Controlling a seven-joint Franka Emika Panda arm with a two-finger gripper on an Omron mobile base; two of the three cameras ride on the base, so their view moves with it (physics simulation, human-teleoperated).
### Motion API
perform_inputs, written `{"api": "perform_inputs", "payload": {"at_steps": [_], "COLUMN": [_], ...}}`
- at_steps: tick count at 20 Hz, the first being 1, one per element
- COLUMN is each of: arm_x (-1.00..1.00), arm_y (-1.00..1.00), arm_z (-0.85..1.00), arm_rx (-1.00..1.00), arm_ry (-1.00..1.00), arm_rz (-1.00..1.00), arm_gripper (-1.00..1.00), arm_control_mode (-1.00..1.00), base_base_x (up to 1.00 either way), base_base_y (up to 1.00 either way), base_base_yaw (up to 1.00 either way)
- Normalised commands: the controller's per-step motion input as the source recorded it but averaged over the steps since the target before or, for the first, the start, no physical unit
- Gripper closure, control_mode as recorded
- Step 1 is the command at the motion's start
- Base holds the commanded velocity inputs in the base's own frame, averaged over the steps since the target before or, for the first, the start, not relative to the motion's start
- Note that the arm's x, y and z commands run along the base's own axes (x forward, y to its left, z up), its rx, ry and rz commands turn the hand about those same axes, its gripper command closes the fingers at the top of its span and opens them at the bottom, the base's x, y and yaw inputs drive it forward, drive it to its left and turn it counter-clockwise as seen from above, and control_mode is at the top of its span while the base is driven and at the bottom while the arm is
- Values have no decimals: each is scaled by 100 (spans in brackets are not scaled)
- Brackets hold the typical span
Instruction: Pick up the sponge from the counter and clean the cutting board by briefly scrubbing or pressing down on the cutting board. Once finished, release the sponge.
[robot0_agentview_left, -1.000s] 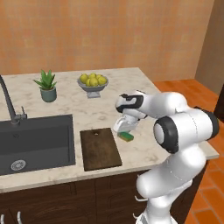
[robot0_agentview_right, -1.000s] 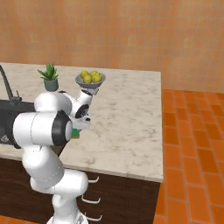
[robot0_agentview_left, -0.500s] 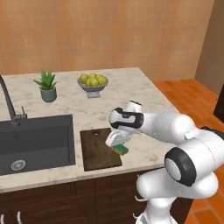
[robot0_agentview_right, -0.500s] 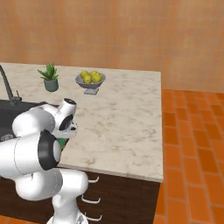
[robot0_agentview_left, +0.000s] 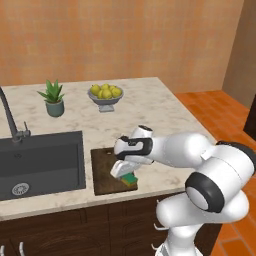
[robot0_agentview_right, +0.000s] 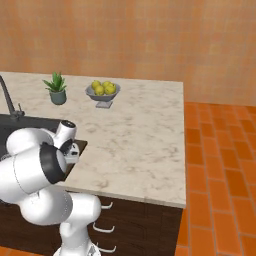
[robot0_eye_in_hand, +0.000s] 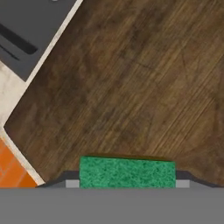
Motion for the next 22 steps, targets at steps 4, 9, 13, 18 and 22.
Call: {"api": "perform_inputs", "payload": {"at_steps": [4, 9, 13, 18, 22], "arm_x": [0, 5, 35, 53, 80], "arm_y": [4, -1, -14, -16, -8], "arm_z": [-27, -5, 0, 0, 0], "arm_rx": [-14, -4, 0, 0, -3], "arm_ry": [-1, 0, 0, 0, 0], "arm_rz": [0, 0, 0, -1, -7], "arm_gripper": [100, 100, 100, 100, 100], "arm_control_mode": [-100, -100, -100, -100, -100], "base_base_x": [0, 0, 0, 0, 0], "base_base_y": [0, 0, 0, 0, 0], "base_base_yaw": [0, 0, 0, 0, 0]}}
